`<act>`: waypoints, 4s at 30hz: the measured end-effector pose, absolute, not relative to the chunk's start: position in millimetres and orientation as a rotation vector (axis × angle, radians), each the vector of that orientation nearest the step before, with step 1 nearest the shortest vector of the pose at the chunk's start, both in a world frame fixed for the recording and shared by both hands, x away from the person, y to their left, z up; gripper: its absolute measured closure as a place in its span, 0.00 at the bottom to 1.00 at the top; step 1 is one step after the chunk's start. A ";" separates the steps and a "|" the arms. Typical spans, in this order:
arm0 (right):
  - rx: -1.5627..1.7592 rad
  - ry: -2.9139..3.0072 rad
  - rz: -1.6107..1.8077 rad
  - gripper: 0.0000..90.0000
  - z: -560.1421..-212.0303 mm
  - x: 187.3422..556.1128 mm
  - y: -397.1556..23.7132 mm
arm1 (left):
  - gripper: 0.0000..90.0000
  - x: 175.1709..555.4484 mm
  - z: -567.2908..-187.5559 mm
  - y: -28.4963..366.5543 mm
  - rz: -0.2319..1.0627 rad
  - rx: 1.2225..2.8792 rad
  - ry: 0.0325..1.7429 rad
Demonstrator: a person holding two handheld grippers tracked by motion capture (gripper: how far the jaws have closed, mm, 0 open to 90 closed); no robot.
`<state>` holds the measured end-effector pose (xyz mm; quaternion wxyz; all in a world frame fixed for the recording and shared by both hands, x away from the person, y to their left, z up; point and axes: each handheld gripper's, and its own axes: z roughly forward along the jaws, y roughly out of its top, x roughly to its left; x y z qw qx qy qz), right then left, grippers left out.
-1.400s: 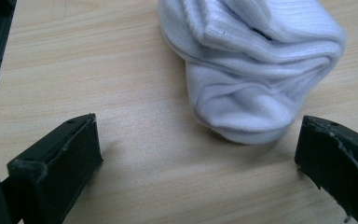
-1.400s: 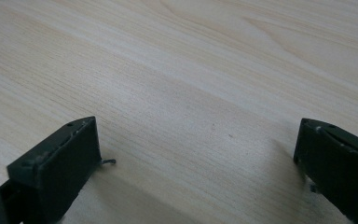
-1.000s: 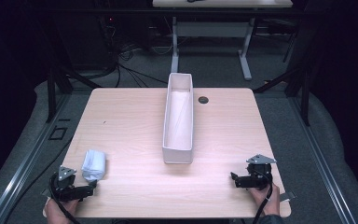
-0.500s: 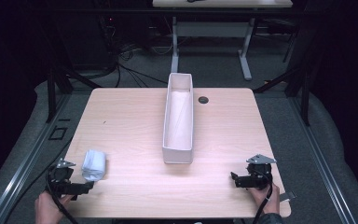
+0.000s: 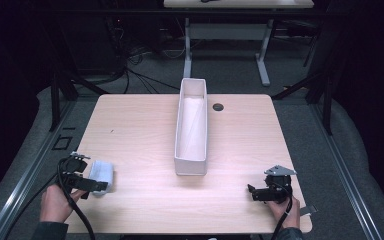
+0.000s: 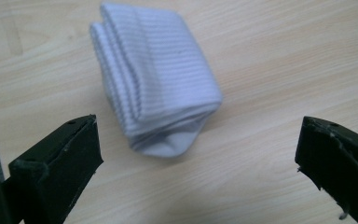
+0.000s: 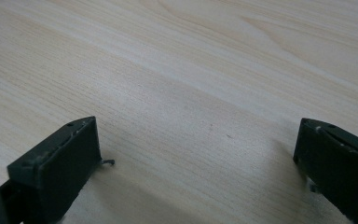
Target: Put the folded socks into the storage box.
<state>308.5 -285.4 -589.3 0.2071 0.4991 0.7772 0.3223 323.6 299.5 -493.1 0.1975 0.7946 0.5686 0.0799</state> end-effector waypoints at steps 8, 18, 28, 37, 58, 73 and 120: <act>1.378 2.166 0.896 0.00 -589.2 308.2 -285.5 | 0.01 347.7 -490.8 284.3 0.166 2.249 1.573; 1.375 2.166 0.897 0.01 -589.1 308.0 -285.4 | 0.06 378.8 -512.2 286.5 0.101 2.300 1.690; 1.374 2.171 0.891 0.01 -588.7 307.9 -285.8 | 0.18 382.3 -526.1 299.1 0.117 2.311 1.780; 1.380 2.165 0.900 0.01 -589.2 307.9 -285.4 | 0.31 384.0 -528.7 303.3 0.124 2.309 1.811; 1.383 2.159 0.890 0.01 -588.9 307.8 -285.7 | 0.59 384.2 -531.8 310.9 0.150 2.285 1.879; 1.382 2.146 0.889 0.00 -589.3 308.2 -285.2 | 0.73 380.1 -525.8 311.7 0.178 2.235 1.870; 1.402 2.153 0.899 0.00 -589.6 310.2 -286.9 | 0.72 390.4 -436.3 258.7 0.155 2.390 1.556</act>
